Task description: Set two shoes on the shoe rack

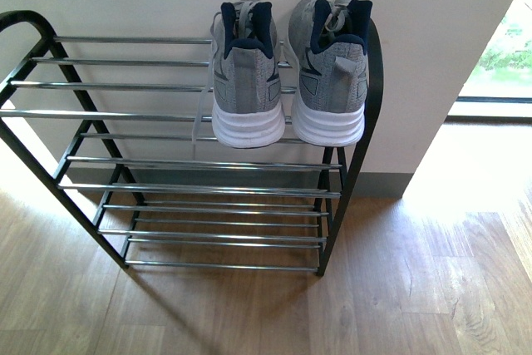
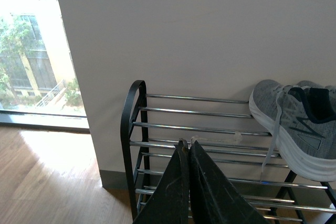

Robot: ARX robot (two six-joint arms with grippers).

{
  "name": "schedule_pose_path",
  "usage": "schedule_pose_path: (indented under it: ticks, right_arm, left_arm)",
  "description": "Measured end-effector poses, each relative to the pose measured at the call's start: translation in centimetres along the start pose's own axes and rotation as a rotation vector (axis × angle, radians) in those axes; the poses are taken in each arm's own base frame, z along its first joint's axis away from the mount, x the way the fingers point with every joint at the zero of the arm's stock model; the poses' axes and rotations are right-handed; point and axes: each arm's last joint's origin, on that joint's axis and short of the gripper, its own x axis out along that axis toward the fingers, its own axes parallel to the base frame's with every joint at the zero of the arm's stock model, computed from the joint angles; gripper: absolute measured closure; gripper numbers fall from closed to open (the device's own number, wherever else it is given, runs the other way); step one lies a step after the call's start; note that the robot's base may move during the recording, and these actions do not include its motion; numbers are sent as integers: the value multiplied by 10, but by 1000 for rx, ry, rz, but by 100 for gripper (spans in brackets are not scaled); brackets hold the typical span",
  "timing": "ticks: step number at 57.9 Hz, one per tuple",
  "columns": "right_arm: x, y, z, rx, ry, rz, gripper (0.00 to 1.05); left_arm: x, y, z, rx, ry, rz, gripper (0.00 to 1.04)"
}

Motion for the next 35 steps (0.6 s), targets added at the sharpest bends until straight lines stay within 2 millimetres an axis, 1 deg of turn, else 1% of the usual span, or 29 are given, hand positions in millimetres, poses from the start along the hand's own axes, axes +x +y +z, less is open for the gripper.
schedule_pose_path:
  ticks: [4,7,20,22,23,25,29,32,35]
  right_arm:
    - [0,0,0,0,0,0,9]
    - [0,0,0,0,0,0,9]
    - [0,0,0,0,0,2,9]
    - [0,0,0,0,0,2,9]
    - [0,0,0,0,0,2,9]
    - [0,0,0,0,0,2,9]
    - [0,0,0,0,0,2,9]
    - [0,0,0,0,1,2,9]
    - [0,0,0,0,0,2,9]
  left_arm:
    - [-5,0,-4,0,33,0,103]
    - [-8,0,-3,0,18,0,103]
    - [-9,0,-3,0,16,1,103]
    - [-9,0,-3,1,15,1,95]
    - [-9,0,-3,1,16,1,93]
    - [-9,0,-3,1,16,1,84]
    - [-9,0,-3,1,15,1,74]
    - [-9,0,-3,1,15,1,59]
    - [-9,0,-3,1,15,1,49]
